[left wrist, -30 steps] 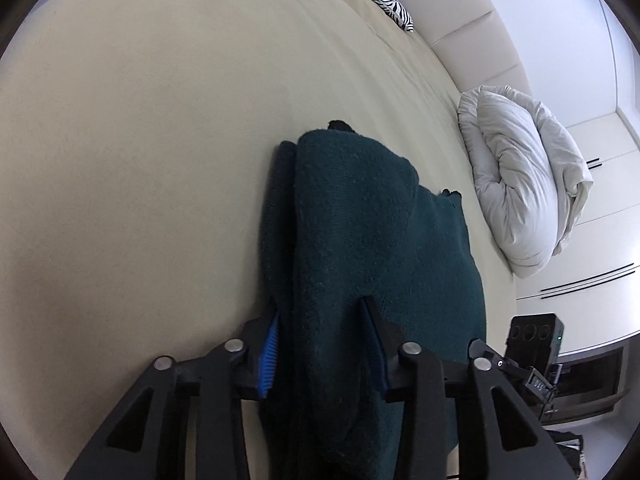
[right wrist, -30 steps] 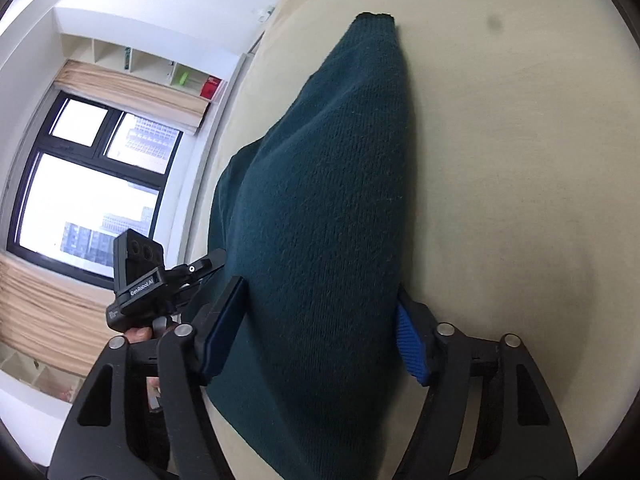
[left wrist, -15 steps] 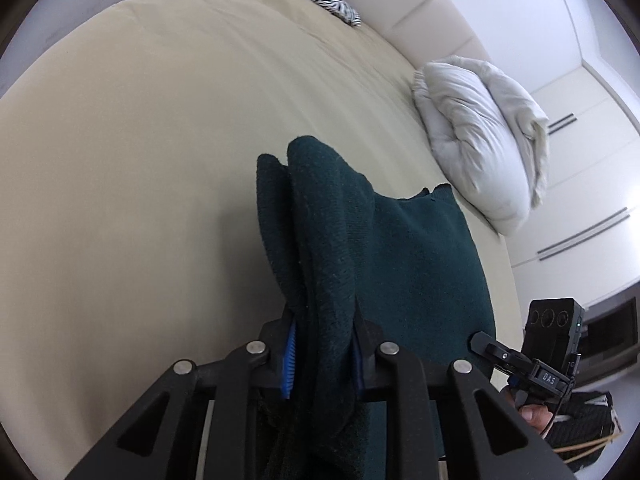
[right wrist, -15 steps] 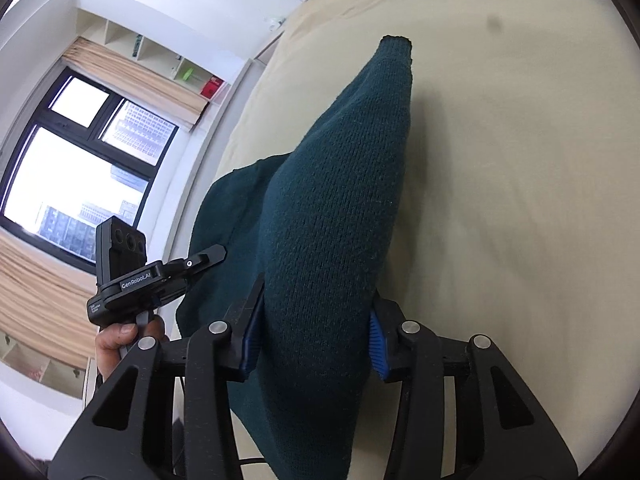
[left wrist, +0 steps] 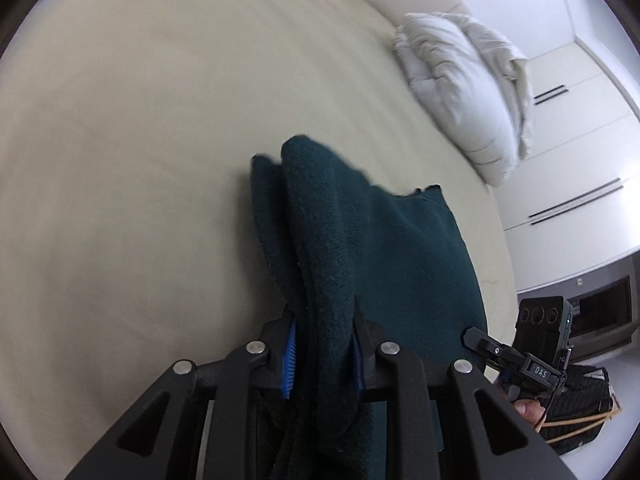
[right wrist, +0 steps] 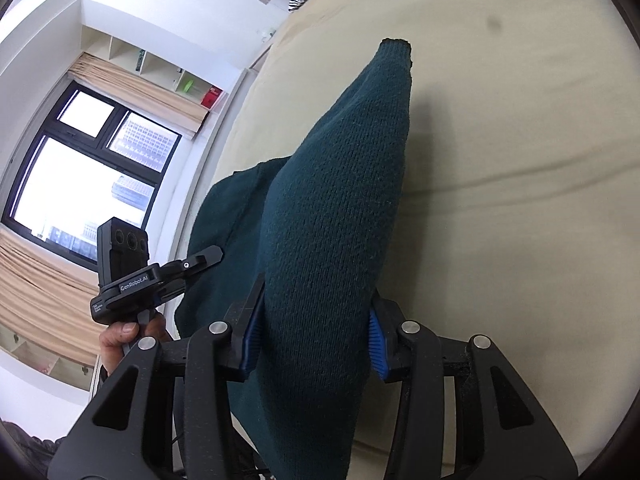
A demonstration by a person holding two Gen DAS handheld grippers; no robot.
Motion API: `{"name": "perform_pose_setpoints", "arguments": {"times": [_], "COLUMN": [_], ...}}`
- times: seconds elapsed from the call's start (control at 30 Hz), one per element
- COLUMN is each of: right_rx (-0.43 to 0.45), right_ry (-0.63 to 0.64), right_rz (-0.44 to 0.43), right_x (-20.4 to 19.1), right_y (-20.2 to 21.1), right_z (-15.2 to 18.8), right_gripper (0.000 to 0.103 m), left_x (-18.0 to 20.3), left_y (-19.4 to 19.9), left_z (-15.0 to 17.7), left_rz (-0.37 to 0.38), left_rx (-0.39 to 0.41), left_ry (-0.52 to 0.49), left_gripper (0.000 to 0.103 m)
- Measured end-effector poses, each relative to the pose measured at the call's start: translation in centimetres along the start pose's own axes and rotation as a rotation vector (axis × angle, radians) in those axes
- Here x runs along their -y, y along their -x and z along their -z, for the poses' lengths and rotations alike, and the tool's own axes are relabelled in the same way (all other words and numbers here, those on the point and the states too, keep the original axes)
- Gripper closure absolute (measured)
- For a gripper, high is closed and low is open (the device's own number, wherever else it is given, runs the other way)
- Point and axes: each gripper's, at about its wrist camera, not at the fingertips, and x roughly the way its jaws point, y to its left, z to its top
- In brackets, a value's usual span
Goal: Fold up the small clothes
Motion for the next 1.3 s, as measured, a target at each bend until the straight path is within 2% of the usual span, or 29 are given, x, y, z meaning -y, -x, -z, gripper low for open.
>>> {"name": "perform_pose_setpoints", "arguments": {"times": [0.1,0.2,0.33,0.47,0.57,0.67,0.8,0.87,0.93,1.07,1.17,1.23,1.3], "right_rx": [-0.029,-0.001,0.005,0.077,0.132,0.142,0.102,0.090,0.090,0.048,0.023,0.017,0.021], "right_ry": [-0.064,-0.136,-0.141,-0.131,-0.120,-0.088,-0.049,-0.077,-0.084,-0.108,-0.156,-0.144,-0.127], "right_rz": [0.006,-0.075,-0.046,0.019,0.025,0.059,0.121,0.109,0.104,0.067,0.020,0.010,0.023], "right_x": [3.1,5.2,4.6,3.5,3.1,2.9,1.8,2.4,2.8,3.4,4.6,4.7,4.4], "right_y": [-0.9,-0.5,0.6,2.2,4.0,5.1,3.1,2.2,1.8,0.4,-0.7,-1.3,-1.5], "right_z": [1.6,2.7,3.0,1.9,1.5,1.0,1.3,1.8,2.1,1.9,1.6,1.4,1.0], "right_gripper": [0.061,0.060,0.057,0.055,0.055,0.055,0.055,0.055,0.055,0.054,0.053,0.053,0.059], "left_x": [-1.9,-1.7,-1.9,-2.1,-1.8,-1.1,-0.8,-0.8,-0.9,-1.6,-1.4,-1.4,-1.5], "left_y": [-0.8,-0.7,-0.3,0.2,1.2,2.3,2.8,2.8,2.2,1.7,1.7,1.5,1.3], "left_z": [0.7,0.9,1.3,1.6,1.9,2.4,3.1,3.7,4.0,4.5,4.5,4.5,4.6], "left_rz": [0.054,0.052,0.065,0.067,0.042,0.016,0.008,0.010,-0.003,0.011,0.005,0.007,0.007], "left_rx": [0.006,0.017,0.021,0.036,0.069,0.103,0.111,0.108,0.097,0.091,0.083,0.074,0.070], "left_ry": [0.061,0.056,0.072,0.088,0.081,0.053,0.045,0.040,0.037,0.060,0.039,0.038,0.043], "left_gripper": [0.077,0.074,0.074,0.071,0.071,0.069,0.066,0.063,0.055,0.053,0.053,0.053,0.053]}}
